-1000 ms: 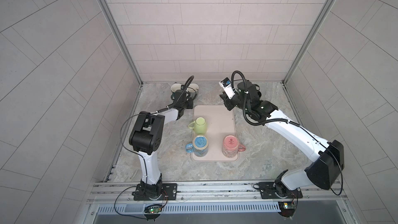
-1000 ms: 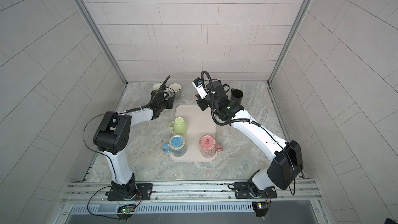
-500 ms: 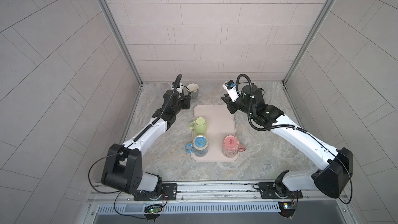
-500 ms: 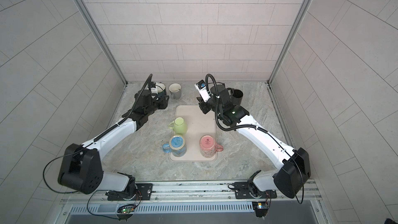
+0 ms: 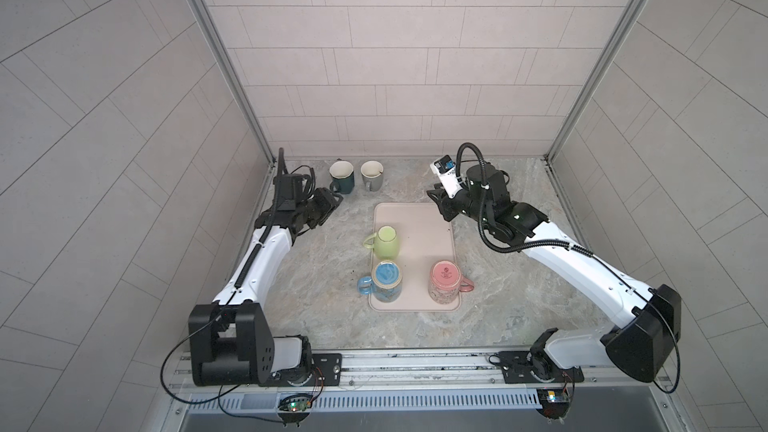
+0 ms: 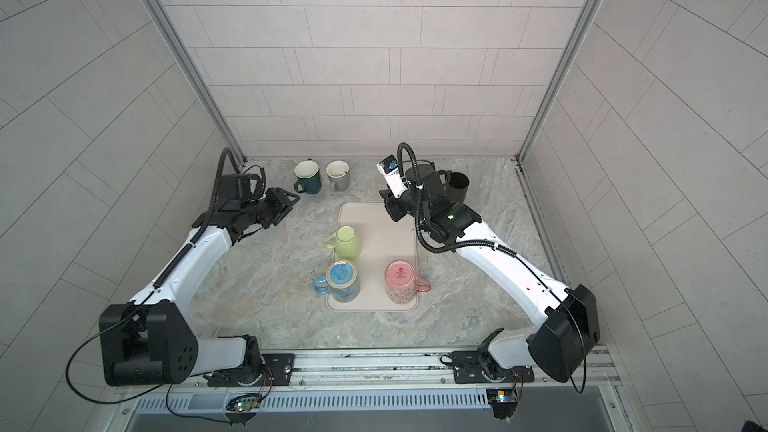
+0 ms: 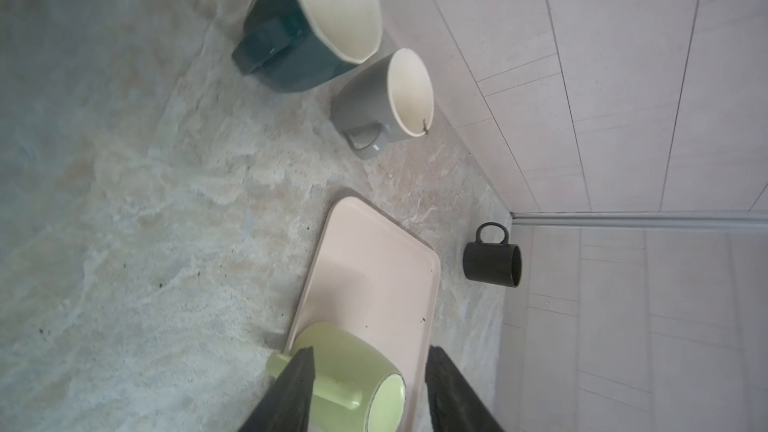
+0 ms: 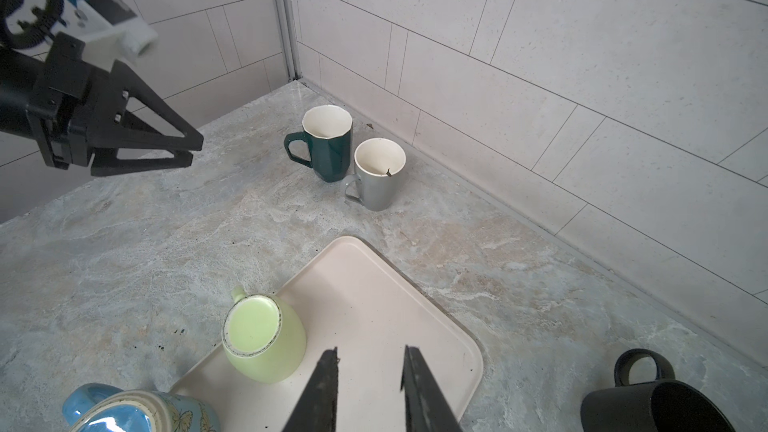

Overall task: Turn the mug right side up
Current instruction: 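Open the left gripper and lift it off the grey mug, then move the left gripper toward the lime green mug lying on the tray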

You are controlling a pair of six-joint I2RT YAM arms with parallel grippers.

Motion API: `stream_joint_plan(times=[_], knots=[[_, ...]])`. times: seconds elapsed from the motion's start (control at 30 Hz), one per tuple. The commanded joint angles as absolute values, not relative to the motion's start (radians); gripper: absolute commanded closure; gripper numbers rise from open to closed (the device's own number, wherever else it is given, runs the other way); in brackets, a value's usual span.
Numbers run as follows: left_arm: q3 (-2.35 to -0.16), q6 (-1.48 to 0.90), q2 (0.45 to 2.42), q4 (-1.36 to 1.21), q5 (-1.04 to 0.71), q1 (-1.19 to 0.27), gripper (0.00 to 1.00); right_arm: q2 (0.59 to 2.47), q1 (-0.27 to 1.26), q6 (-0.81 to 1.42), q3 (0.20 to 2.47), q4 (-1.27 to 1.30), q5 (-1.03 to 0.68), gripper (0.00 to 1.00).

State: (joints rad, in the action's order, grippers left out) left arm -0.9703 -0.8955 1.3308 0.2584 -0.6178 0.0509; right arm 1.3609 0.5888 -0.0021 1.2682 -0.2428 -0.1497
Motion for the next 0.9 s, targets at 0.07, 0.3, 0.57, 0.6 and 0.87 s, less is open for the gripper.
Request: stream_joint_plan(times=[0.07, 0.3, 0.57, 0.6, 0.87], knots=[[-0.929, -1.231, 1.307, 0.14, -0.827, 0.052, 0.49, 1.339, 0.593, 0.011, 1.276, -0.262, -0.144, 0.71], [-0.95, -1.311, 1.317, 0.272, -0.852, 0.051, 0.49, 1.353, 0.593, 0.01, 1.285, -0.282, -0.146, 0.7], [-0.972, -1.372, 1.352, 0.423, -0.764, 0.052, 0.53, 1.385, 0.594, 0.023, 1.296, -0.285, -0.152, 0.7], [-0.992, -1.374, 1.376, 0.447, -0.773, 0.052, 0.54, 1.388, 0.593, 0.024, 1.298, -0.285, -0.156, 0.7], [-1.115, -1.407, 1.483, 0.608, -0.748, 0.038, 0.54, 1.419, 0.592, 0.024, 1.315, -0.293, -0.146, 0.7]])
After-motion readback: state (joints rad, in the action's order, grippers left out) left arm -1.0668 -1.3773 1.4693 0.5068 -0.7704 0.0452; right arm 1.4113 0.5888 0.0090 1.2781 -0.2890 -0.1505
